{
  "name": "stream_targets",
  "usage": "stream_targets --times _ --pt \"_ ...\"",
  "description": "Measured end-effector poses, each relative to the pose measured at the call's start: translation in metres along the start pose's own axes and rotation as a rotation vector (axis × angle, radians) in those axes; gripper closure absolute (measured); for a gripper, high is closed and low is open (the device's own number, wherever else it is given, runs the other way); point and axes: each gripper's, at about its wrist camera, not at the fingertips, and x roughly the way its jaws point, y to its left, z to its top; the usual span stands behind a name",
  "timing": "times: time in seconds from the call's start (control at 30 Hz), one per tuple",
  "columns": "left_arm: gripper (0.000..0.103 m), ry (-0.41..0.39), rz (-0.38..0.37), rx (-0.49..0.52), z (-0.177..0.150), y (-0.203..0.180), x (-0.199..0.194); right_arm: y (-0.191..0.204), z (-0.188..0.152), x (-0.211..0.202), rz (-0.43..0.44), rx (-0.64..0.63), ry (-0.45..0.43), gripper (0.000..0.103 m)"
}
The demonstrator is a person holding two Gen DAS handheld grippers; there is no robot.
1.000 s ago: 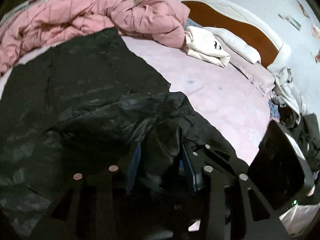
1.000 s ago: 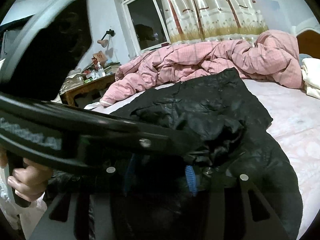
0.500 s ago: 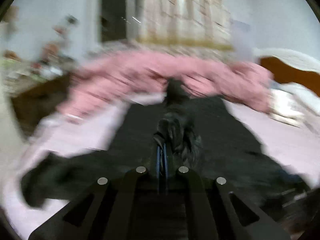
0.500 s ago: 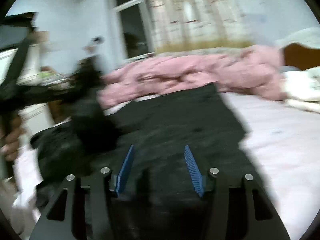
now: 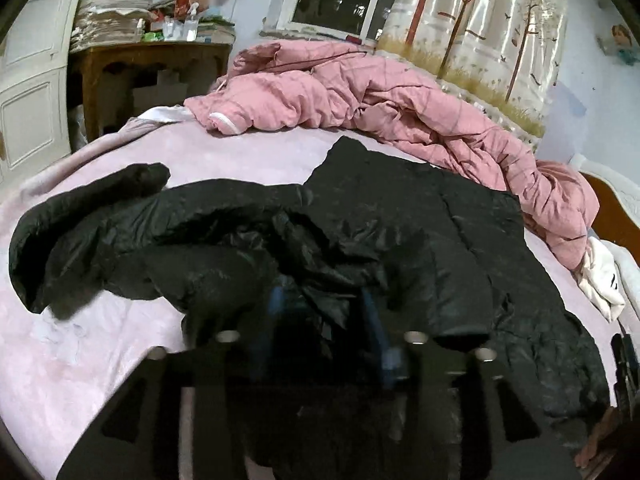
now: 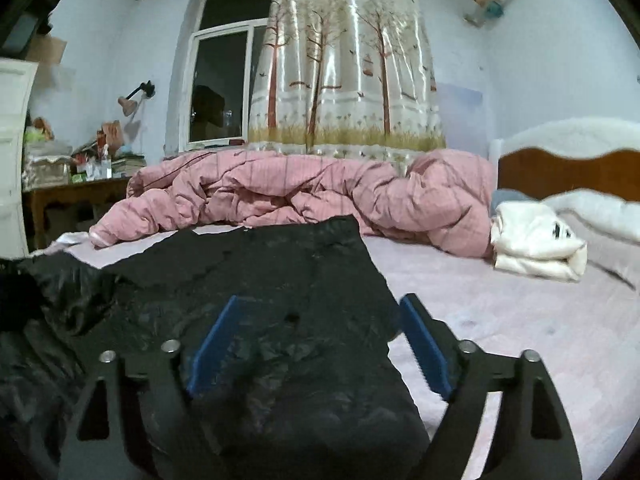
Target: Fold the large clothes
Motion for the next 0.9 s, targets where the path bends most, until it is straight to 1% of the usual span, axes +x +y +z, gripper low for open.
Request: stream_targets --times 0.03,0.07,0.13,0.2,0.23,0.27,0.3,0.33,0.37,0.4,0.43,0.53,0.63,0.7,0.77,0.83,0.87,0.9 --pt "0.046 -0.016 0.004 0.015 -0.002 -0.004 -0.002 0.001 0.0 -0.004 -0.011 -0.004 -0.015 0.018" --pt "0.034 -0.036 0.012 0.028 -0.003 -0.007 -0.005 0.004 -0.002 -0.008 -0.02 -0.005 -0.029 0.017" --pt "0.018 -0.104 0.015 0.044 -0.008 -0.015 -0.013 0.004 -0.003 -0.014 -0.015 -0.004 -0.041 0.013" --pt "0.017 -0.183 0.01 0.067 -0.013 -0.021 -0.024 0.003 -0.002 -0.012 -0.009 0.001 -0.029 0.011" --pt "0.014 -0.229 0.017 0.087 -0.018 -0.023 -0.03 0.002 -0.002 -0.01 -0.002 0.008 -0.016 0.011" --pt "0.004 -0.268 0.024 0.102 -0.02 -0.025 -0.033 0.0 -0.002 -0.008 0.003 0.017 -0.003 0.011" --pt "0.0 -0.31 0.037 0.11 -0.025 -0.027 -0.037 -0.002 -0.001 -0.007 0.005 0.025 0.006 0.01" --pt "0.0 -0.348 0.047 0.118 -0.031 -0.028 -0.04 -0.004 -0.002 -0.006 0.007 0.037 0.016 0.01" --pt "0.0 -0.363 0.053 0.122 -0.033 -0.028 -0.039 -0.005 -0.002 -0.005 0.009 0.046 0.022 0.008" --pt "0.0 -0.371 0.057 0.119 -0.034 -0.027 -0.039 -0.008 -0.001 -0.004 0.01 0.054 0.027 0.002" --pt "0.0 -0.378 0.057 0.109 -0.034 -0.024 -0.038 -0.008 -0.002 -0.004 0.011 0.059 0.029 0.0" --pt "0.0 -0.376 0.055 0.065 -0.035 -0.014 -0.035 -0.007 -0.001 -0.005 -0.001 0.051 0.028 0.0" --pt "0.0 -0.364 0.071 0.022 -0.034 -0.006 -0.033 -0.001 0.001 -0.007 -0.008 0.022 0.03 0.0" --pt "0.0 -0.365 0.068 0.015 -0.035 -0.005 -0.033 -0.002 0.006 -0.013 -0.005 0.019 0.034 0.0" --pt "0.0 -0.364 0.079 0.022 -0.035 -0.006 -0.033 -0.011 0.01 -0.023 -0.013 0.112 -0.016 0.0" --pt "0.0 -0.366 0.083 0.033 -0.035 -0.008 -0.033 -0.028 0.012 -0.037 0.033 0.239 -0.074 0.0" --pt "0.0 -0.37 0.085 0.035 -0.036 -0.009 -0.033 -0.034 0.014 -0.037 0.06 0.28 -0.073 0.0" --pt "0.0 -0.373 0.084 0.035 -0.036 -0.01 -0.034 -0.037 0.016 -0.033 0.074 0.276 -0.051 0.0"
